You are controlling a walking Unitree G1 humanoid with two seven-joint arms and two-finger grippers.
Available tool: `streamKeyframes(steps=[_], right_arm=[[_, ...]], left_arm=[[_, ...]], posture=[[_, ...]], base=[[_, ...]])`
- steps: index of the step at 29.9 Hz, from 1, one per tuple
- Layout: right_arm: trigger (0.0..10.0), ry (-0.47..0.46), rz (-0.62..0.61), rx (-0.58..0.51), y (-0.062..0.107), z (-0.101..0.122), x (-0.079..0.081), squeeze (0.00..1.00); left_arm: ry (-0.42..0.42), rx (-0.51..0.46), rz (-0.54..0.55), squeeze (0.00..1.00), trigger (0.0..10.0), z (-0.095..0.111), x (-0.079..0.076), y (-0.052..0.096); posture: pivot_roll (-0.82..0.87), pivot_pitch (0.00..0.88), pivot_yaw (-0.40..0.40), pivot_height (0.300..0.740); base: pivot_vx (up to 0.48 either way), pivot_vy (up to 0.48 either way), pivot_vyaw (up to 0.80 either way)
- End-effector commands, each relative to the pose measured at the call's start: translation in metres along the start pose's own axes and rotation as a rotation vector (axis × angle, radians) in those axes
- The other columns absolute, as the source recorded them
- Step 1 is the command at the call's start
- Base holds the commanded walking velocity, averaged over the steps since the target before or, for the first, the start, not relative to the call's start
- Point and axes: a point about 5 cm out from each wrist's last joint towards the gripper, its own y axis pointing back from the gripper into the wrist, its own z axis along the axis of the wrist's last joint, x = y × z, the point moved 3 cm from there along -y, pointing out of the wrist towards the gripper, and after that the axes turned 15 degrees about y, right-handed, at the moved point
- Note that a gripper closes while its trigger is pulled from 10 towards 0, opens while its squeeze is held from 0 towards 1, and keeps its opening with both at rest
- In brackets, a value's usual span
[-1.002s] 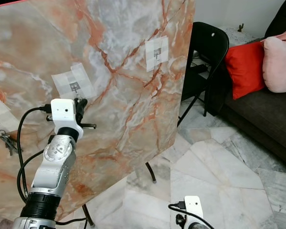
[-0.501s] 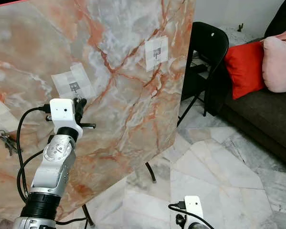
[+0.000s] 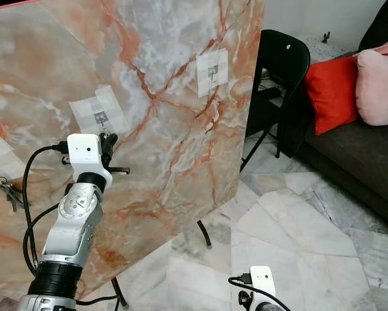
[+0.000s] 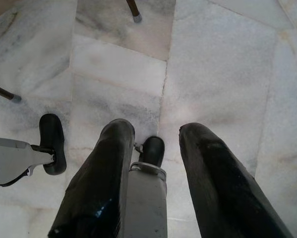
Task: Hang keys on a hook
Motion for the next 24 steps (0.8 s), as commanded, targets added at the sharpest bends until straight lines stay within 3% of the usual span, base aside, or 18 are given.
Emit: streamKeyframes(steps=[1, 24], right_arm=[[10.0, 0.007, 0.005, 0.005, 0.0000, -0.0016, 0.0014, 0.00], [10.0, 0.008, 0.006, 0.005, 0.0000, -0.0015, 0.0017, 0.00]], left_arm=[[0.011, -0.059, -0.019, 0.00, 10.0, 0.0158, -0.0065, -0.0031], [0.005, -0.043, -0.006, 0.00, 10.0, 0.0152, -0.0060, -0.0025]], posture=[[0.02, 0.039, -0.008, 0.740], [0.03, 0.038, -0.008, 0.740]], base=[[0.000, 0.000, 0.00], [0.000, 0.000, 0.00]])
